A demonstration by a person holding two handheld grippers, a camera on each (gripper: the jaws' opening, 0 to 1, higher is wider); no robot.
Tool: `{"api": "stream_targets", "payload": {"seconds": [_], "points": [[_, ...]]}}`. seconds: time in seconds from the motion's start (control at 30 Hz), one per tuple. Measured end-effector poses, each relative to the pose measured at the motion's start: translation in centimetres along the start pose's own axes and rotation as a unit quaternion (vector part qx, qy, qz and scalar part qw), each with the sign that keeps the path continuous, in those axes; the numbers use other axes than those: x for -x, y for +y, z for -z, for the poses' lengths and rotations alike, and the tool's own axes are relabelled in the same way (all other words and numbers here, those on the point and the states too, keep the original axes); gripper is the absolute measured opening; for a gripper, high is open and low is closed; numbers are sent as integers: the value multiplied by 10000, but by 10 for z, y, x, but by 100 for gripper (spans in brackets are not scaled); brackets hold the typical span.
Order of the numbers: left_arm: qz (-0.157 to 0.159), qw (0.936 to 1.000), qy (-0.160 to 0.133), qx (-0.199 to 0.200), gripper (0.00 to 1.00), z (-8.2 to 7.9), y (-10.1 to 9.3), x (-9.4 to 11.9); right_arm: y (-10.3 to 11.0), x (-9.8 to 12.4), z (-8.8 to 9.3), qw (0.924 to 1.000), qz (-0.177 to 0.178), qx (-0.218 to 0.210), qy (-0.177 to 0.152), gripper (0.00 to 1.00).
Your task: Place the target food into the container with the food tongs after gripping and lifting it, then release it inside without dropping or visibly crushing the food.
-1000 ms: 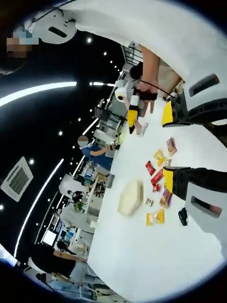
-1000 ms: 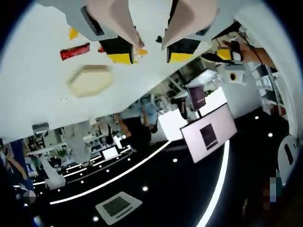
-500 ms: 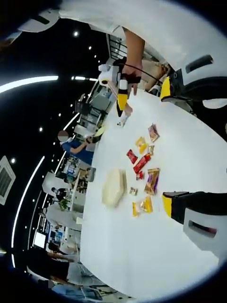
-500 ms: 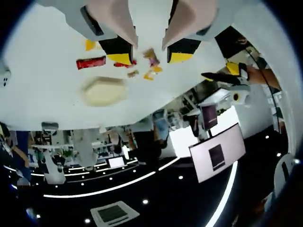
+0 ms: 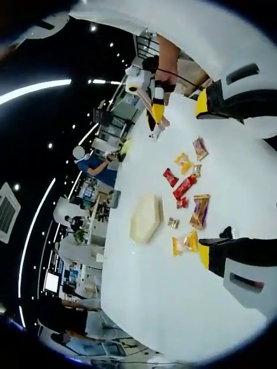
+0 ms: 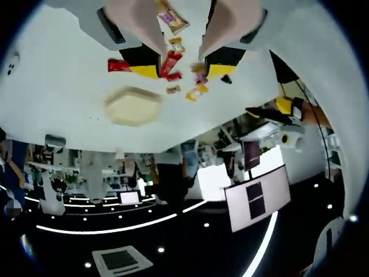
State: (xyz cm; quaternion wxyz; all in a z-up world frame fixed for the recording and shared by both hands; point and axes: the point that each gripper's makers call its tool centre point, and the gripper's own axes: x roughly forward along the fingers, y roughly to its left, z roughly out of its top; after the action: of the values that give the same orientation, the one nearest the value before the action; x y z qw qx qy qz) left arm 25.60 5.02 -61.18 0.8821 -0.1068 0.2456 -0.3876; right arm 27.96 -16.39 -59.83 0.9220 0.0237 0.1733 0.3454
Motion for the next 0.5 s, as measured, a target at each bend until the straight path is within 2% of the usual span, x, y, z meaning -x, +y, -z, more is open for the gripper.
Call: {"api": "stream_targets", "payload": {"seconds": [0.1, 0.17, 0.33, 0.4, 0.5], "points": [[-6, 10000, -26, 39, 85, -2, -5, -8, -12, 2, 3, 10000, -12, -27, -25, 29], [-144, 9998, 99, -125, 85, 1, -7, -14, -21, 2, 9, 9999, -57, -149, 20, 29], [-337, 9994, -11, 28, 86, 2, -11, -21, -39, -4, 18, 9996, -188, -227, 4, 29], [-526, 9986, -3, 48, 86, 7, -9, -22, -44, -8, 22, 9982, -338, -492, -12, 29], [-638, 9977, -57, 207, 86, 8, -14, -22, -48, -12, 27, 9981, -382, -463, 104, 28]]}}
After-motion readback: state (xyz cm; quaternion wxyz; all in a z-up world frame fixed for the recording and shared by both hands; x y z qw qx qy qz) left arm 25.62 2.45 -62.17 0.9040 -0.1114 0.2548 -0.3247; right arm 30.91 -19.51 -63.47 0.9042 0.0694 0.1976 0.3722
